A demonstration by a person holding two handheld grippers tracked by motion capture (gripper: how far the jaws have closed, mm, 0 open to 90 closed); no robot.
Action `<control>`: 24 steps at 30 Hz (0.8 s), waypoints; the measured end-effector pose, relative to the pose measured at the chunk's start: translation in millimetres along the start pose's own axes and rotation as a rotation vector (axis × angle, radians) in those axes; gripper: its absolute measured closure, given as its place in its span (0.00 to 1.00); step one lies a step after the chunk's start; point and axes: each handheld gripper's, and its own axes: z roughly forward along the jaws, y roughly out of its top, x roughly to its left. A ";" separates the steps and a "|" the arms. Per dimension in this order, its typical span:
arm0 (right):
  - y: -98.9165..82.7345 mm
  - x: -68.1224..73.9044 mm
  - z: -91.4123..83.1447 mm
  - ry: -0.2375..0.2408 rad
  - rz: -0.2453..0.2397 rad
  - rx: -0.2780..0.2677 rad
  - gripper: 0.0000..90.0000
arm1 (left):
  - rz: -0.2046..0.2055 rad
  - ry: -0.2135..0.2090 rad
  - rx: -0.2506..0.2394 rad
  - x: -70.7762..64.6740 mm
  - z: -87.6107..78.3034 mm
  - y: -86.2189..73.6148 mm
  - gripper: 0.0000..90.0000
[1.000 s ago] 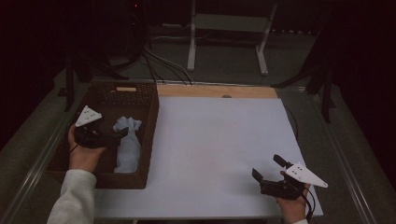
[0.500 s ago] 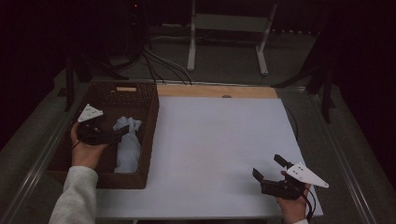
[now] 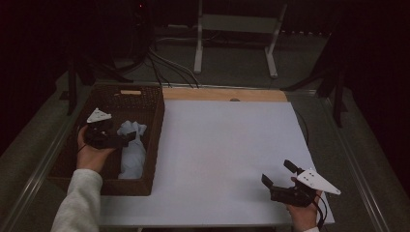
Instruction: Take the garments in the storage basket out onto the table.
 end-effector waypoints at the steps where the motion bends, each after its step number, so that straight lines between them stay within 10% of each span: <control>1: 0.0 0.0 0.0 0.000 0.000 0.000 0.02 | 0.001 -0.001 0.013 0.8 2.8 -0.3 0.00; 24: 0.0 0.3 0.3 0.002 0.001 0.001 0.02 | -0.001 -0.005 0.123 10.1 25.6 -4.6 0.00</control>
